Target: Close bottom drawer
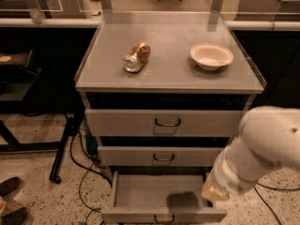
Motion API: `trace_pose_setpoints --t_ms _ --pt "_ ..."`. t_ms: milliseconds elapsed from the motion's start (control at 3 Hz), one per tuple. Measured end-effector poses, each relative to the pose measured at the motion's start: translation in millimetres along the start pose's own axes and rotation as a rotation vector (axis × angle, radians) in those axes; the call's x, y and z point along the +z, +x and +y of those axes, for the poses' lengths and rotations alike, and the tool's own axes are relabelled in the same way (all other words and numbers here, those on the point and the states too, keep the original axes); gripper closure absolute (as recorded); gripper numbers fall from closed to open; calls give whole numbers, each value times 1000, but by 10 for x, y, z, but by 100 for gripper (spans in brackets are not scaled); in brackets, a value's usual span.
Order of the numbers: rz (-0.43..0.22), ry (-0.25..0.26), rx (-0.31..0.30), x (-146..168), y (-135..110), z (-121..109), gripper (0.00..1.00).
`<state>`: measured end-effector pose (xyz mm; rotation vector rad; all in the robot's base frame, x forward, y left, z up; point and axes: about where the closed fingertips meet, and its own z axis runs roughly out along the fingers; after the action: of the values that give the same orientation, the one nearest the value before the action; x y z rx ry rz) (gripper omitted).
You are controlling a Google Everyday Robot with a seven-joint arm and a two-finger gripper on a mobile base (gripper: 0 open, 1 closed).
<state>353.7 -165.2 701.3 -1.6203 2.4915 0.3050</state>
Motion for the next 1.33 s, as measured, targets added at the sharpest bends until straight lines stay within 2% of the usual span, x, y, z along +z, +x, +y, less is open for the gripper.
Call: trace_pose_setpoints --t_ms 333,667,1000,1333 --pt "35 -103 35 929 174 308 100" --pt "76 -177 80 1771 322 427 100" --pt "78 -209 102 2002 346 476 100" --pt "77 -216 107 2017 358 482 100"
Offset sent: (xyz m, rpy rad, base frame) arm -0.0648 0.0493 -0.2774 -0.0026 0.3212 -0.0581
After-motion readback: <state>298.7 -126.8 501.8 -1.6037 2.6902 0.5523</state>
